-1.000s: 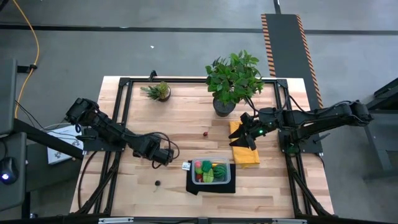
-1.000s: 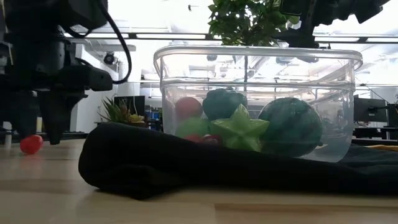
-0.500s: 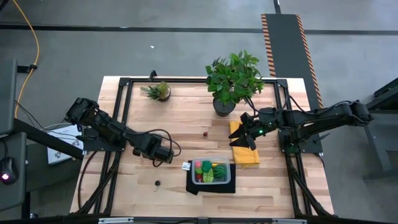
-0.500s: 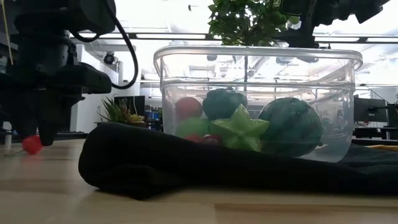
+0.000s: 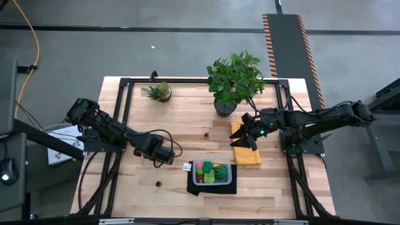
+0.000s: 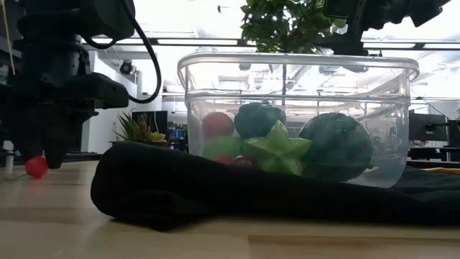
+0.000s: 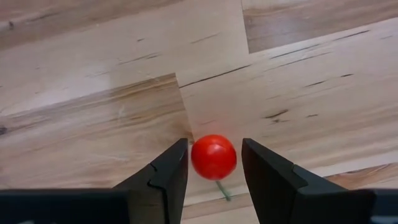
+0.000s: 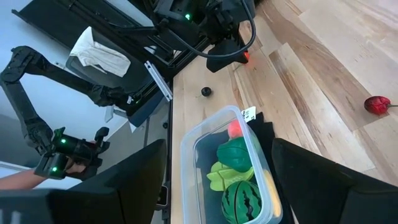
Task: Pick and placing Produce into tupperware
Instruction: Put the left red cherry into the transparent bin
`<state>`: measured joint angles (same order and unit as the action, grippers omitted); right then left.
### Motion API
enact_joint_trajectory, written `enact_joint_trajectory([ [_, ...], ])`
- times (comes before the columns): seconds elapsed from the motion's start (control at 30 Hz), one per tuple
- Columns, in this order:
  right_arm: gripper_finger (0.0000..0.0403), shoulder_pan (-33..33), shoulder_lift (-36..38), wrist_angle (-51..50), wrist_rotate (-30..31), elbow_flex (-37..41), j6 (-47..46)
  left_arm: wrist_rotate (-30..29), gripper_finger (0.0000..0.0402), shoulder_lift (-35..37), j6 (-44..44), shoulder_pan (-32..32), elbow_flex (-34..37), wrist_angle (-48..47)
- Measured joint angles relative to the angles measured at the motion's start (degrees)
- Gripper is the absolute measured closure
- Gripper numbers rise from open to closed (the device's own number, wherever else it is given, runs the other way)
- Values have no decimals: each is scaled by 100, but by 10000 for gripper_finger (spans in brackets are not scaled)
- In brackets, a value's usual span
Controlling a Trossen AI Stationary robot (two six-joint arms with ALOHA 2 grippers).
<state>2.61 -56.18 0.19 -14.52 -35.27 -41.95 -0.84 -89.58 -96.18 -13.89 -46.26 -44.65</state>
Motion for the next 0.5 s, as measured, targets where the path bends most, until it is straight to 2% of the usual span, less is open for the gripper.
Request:
enact_joint_trajectory([
  [0.5, 121, -1, 0, 0, 2, 0, 0, 168, 264, -75, 152, 1, -6, 14],
])
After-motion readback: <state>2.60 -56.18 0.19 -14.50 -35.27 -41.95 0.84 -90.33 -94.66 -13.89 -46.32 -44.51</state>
